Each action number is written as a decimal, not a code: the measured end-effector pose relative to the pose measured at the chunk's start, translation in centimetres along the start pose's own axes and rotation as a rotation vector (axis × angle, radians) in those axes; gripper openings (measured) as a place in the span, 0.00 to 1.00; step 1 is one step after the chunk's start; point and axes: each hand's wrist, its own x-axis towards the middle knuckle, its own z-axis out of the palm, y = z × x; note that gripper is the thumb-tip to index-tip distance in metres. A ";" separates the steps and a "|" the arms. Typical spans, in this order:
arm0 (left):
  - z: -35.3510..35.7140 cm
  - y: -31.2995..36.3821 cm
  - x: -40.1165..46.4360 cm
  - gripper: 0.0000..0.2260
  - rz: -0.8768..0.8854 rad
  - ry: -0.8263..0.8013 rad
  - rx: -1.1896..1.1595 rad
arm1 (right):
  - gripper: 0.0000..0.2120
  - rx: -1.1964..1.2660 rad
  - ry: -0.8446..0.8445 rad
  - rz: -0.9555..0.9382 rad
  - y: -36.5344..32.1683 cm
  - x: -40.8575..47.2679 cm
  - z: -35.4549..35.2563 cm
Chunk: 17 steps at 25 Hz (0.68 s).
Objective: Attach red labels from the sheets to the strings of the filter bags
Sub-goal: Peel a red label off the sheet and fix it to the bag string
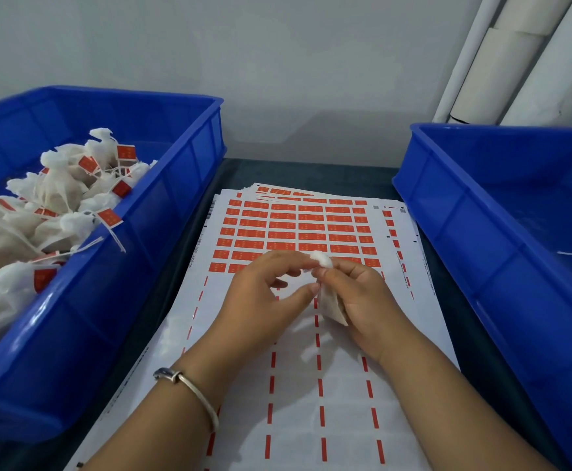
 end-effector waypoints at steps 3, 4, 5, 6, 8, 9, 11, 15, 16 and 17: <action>0.0 -0.3 0.3 0.09 0.002 0.066 0.054 | 0.07 -0.030 -0.001 -0.017 0.2 0.2 0.0; 0.0 -0.4 0.3 0.10 -0.009 0.083 0.059 | 0.05 -0.039 -0.007 -0.017 0.4 0.2 0.0; 0.0 -0.5 0.3 0.12 -0.014 0.090 0.067 | 0.04 -0.041 -0.017 -0.020 0.5 0.3 0.0; -0.1 -0.5 0.2 0.13 -0.019 0.088 0.080 | 0.03 -0.040 -0.026 -0.025 0.6 0.2 -0.1; -0.2 -0.8 0.3 0.10 -0.017 0.085 0.147 | 0.02 -0.057 -0.031 -0.034 0.7 0.3 -0.2; -0.3 -0.9 0.4 0.08 -0.009 0.096 0.205 | 0.02 -0.089 -0.032 -0.039 0.7 0.4 -0.1; -0.4 -1.2 0.7 0.05 -0.016 0.131 0.313 | 0.04 -0.153 -0.030 -0.042 0.8 0.4 0.1; -0.9 -1.6 1.2 0.06 -0.081 0.218 0.388 | 0.12 -0.109 -0.134 -0.014 0.7 0.4 -0.1; -1.1 -1.7 1.2 0.07 -0.090 0.266 0.383 | 0.13 -0.096 -0.185 -0.021 0.6 0.4 -0.2; -1.3 -1.7 1.2 0.07 -0.099 0.318 0.370 | 0.14 -0.100 -0.227 -0.033 0.5 0.3 -0.3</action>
